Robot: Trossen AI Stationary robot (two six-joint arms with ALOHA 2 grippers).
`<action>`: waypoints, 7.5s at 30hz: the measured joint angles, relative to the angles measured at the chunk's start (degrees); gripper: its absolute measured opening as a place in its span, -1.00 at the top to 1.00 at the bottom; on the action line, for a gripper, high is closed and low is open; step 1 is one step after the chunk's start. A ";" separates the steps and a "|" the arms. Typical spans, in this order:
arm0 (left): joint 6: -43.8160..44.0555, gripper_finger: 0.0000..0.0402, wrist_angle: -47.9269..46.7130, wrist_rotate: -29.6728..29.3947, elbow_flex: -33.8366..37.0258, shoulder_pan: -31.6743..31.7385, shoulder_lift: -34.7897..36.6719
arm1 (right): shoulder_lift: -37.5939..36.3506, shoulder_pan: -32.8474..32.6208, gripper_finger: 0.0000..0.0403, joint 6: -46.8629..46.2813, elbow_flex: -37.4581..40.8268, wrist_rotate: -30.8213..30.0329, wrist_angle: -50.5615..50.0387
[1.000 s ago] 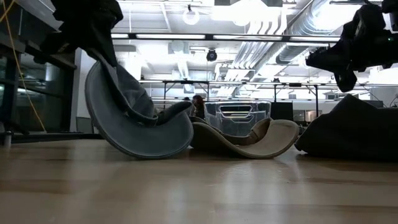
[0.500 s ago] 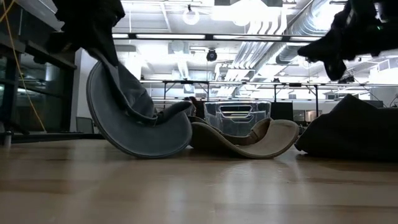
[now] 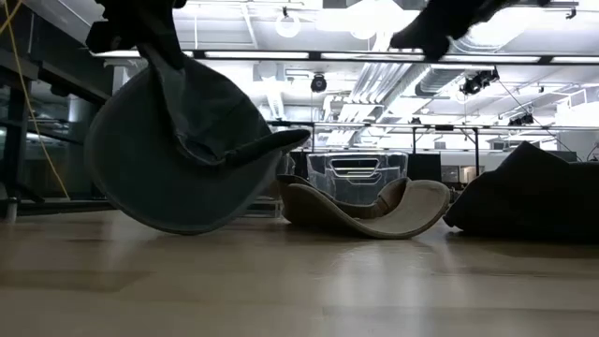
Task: Pick & Place hat
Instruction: Put the left blue cap into the right transparent bin
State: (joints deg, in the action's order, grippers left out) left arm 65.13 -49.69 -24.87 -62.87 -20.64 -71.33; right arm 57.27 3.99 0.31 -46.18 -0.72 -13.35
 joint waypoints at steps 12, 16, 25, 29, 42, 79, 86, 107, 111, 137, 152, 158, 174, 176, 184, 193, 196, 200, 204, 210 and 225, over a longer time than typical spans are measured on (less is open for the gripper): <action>-4.83 1.00 -2.30 -2.08 -3.74 0.00 -0.02 | 23.81 -2.17 -0.13 10.34 -21.11 -0.36 -4.01; -4.90 1.00 -2.36 -3.16 -4.00 0.00 -0.02 | 29.73 -2.57 -0.29 10.17 -26.11 1.75 -4.11; -4.88 1.00 -2.34 -4.12 -4.00 0.00 -0.02 | 39.01 -6.38 -0.33 10.06 -31.55 0.21 -4.47; -4.88 1.00 -2.34 -4.12 -4.00 0.00 -0.03 | 41.36 -6.61 -0.33 10.03 -31.83 -4.41 -2.07; -4.88 1.00 -2.42 -3.98 -4.00 0.00 -0.02 | 42.18 -5.78 -0.33 8.60 -31.81 -7.95 1.66; -5.53 1.00 -2.36 -4.52 -3.96 0.00 -0.02 | 45.88 -2.71 0.66 4.67 -31.77 2.88 4.43; -5.51 1.00 -2.36 -4.54 -3.96 0.00 -0.02 | 45.88 -2.75 0.90 5.55 -31.77 3.89 4.52; -5.51 0.59 -2.99 -4.62 -3.96 0.00 0.00 | 45.88 -2.78 0.93 5.95 -31.77 3.90 4.62; -5.51 0.28 -2.99 -4.51 -3.96 0.00 0.00 | 45.88 -2.80 0.93 5.95 -31.77 3.90 4.62; 5.38 -0.03 -15.58 -2.83 -7.80 -0.02 7.59 | 45.86 -2.80 0.93 5.91 -31.77 2.85 4.19; 10.31 -0.03 8.98 -8.21 15.20 0.00 34.57 | 42.00 -3.34 0.93 3.43 -31.71 2.98 2.41; 10.29 -0.03 14.85 -8.47 22.22 0.00 38.37 | 38.56 -3.37 0.93 2.46 -31.70 2.67 -1.03; 9.98 -0.03 24.29 -14.82 29.96 0.00 44.80 | 28.97 -5.68 0.93 0.50 -31.75 -11.00 -6.50; 9.96 -0.03 25.41 -15.98 31.44 0.00 46.11 | 27.92 -5.66 0.93 0.12 -31.75 -13.26 -7.35; 8.35 -0.03 33.61 -17.46 38.60 0.00 51.76 | 25.68 -5.66 0.93 -1.71 -33.76 -22.16 -12.60; 3.61 -0.03 38.09 -11.42 42.27 0.02 57.02 | 32.13 -3.61 0.93 -6.79 -50.60 -31.66 -30.15; 0.73 -0.03 40.82 -8.02 43.19 0.02 58.31 | 34.82 -2.67 0.93 -9.56 -55.41 -34.26 -36.55; -1.26 -0.03 43.02 -4.72 45.05 0.00 60.36 | 37.89 -1.15 0.93 -13.35 -59.97 -37.06 -43.34; -1.92 -0.03 43.97 -1.39 46.76 0.00 63.04 | 40.01 0.80 0.93 -18.05 -61.99 -38.64 -47.28; -1.83 -0.03 43.53 0.48 49.65 0.01 68.01 | 41.86 3.61 0.93 -20.38 -61.74 -37.36 -48.84; -0.38 -0.03 40.55 0.51 50.62 0.02 70.95 | 44.06 8.15 0.93 -25.64 -61.76 -38.68 -57.60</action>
State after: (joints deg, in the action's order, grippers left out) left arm 64.74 -9.15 -24.36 -12.25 -20.62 -0.38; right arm 101.33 12.14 -25.33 -107.94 -39.40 -70.95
